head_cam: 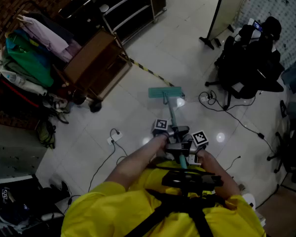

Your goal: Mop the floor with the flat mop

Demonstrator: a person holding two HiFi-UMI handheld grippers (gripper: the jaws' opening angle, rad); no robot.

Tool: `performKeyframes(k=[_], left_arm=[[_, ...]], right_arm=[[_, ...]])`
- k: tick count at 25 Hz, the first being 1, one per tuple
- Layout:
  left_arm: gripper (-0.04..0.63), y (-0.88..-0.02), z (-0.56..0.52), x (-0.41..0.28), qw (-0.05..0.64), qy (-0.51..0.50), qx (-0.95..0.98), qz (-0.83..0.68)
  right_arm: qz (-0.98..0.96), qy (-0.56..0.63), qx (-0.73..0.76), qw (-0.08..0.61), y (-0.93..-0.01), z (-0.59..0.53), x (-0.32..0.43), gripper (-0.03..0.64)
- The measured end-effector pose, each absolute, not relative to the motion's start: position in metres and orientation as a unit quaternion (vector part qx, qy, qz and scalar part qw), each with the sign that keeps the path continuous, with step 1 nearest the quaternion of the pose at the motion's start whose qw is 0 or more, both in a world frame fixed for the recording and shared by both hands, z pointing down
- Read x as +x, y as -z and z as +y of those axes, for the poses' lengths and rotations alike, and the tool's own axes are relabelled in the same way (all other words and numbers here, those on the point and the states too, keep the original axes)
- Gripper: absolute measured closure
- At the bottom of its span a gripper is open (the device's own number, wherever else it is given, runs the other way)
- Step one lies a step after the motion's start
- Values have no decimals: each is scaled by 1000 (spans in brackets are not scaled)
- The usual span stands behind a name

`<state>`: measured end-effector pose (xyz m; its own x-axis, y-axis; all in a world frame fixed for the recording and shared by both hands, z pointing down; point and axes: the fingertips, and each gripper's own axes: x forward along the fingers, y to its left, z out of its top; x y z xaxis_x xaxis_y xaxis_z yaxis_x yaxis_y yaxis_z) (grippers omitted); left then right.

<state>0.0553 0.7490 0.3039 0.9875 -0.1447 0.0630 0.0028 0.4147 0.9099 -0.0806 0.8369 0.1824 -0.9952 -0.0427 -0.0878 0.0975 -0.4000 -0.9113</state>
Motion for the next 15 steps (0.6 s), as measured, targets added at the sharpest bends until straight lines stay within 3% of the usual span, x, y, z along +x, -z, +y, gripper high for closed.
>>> performKeyframes(k=[15], left_arm=[[495, -358, 462, 95, 824, 90, 547, -118]], right_arm=[[536, 840, 85, -17, -223, 570, -20, 540]])
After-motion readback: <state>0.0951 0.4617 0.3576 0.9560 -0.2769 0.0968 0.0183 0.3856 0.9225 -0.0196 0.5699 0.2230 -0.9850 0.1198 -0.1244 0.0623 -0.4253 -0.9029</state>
